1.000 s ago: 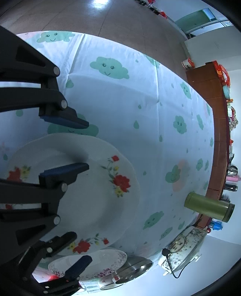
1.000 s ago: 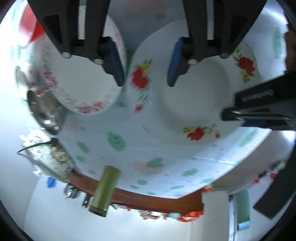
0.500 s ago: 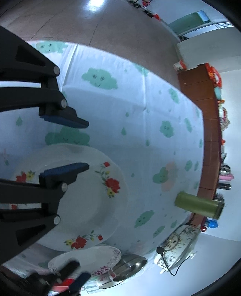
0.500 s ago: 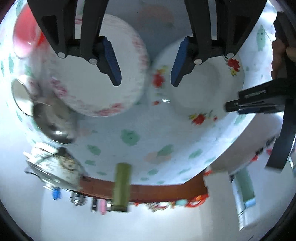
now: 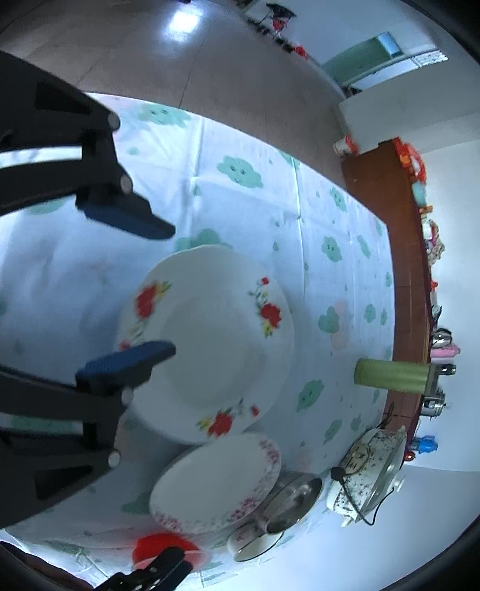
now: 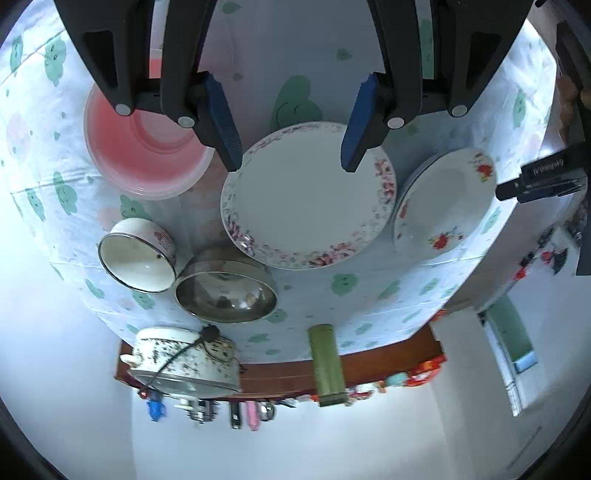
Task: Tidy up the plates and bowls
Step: 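Open both grippers and pull back from the stacked plates, then move both grippers to the rim of the pink-rimmed plate, then close both grippers on the pink-rimmed plate rim and lift it, then carry the pink-rimmed plate toward the red-flower plate stack, then lower the pink-rimmed plate onto the red-flower plate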
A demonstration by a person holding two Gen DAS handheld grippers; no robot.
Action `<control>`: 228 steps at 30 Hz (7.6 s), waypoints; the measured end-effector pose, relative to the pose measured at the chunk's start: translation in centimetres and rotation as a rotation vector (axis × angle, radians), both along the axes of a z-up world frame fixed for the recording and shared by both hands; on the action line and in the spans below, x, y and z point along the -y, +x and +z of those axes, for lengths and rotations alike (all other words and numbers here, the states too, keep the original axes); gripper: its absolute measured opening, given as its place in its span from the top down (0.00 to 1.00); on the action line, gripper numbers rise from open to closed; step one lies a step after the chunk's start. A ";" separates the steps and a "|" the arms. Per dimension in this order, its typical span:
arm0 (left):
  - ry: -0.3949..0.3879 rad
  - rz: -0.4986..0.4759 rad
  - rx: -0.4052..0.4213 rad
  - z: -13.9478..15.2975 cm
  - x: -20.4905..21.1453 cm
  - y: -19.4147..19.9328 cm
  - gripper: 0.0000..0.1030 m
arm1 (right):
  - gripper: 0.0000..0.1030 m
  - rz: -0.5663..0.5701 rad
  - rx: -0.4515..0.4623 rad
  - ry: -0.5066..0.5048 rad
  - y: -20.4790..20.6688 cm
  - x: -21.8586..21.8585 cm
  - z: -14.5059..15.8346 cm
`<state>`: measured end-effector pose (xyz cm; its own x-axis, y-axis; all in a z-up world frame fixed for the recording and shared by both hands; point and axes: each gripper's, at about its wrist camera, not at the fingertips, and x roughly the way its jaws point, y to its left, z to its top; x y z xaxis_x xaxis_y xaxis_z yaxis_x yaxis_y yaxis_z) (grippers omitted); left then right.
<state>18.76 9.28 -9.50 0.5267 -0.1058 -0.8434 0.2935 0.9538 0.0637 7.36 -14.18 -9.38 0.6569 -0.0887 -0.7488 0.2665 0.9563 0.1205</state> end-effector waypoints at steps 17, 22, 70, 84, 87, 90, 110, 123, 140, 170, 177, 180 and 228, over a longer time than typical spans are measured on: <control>-0.031 0.082 -0.086 -1.7 8.9 -11.0 0.30 | 0.43 0.197 0.024 -0.035 -7.0 5.0 2.1; -0.022 0.075 -0.066 -1.0 11.0 -12.6 0.30 | 0.43 0.211 0.042 -0.026 -8.3 6.8 2.4; -0.014 0.197 -0.125 -2.9 14.6 -3.6 0.30 | 0.43 0.268 -0.014 0.082 3.9 11.1 0.3; -0.044 0.309 -0.192 -4.5 14.3 -2.6 0.31 | 0.50 0.322 -0.184 0.233 7.7 12.0 -2.9; -0.054 0.324 -0.208 -5.0 14.2 -2.1 0.33 | 0.50 0.331 -0.206 0.229 8.4 12.0 -3.3; -0.056 0.341 -0.213 -5.2 13.9 -1.7 0.33 | 0.50 0.339 -0.230 0.240 9.0 12.0 -3.9; -0.147 0.346 -0.267 -6.7 14.1 0.6 0.62 | 0.68 0.414 -0.376 0.296 13.2 10.6 -7.4; -0.168 0.410 -0.231 -4.8 12.1 -1.6 0.57 | 0.69 0.443 -0.383 0.289 13.9 10.3 -7.6; -0.249 0.332 -0.287 -7.2 14.3 0.7 0.61 | 0.69 0.467 -0.366 0.291 13.5 11.2 -7.4; -0.195 0.289 -0.274 -7.0 13.4 -0.5 0.71 | 0.76 0.574 -0.432 0.261 10.9 9.4 -7.5; -0.172 0.278 -0.243 -6.8 13.6 -0.2 0.70 | 0.75 0.527 -0.399 0.320 12.5 10.4 -7.1; -0.181 0.284 -0.250 -7.0 13.5 0.3 0.70 | 0.75 0.531 -0.403 0.332 13.3 10.1 -7.6; -0.159 0.175 -0.136 -0.2 1.9 4.3 0.71 | 0.85 0.319 -0.245 0.395 13.0 -0.9 -1.2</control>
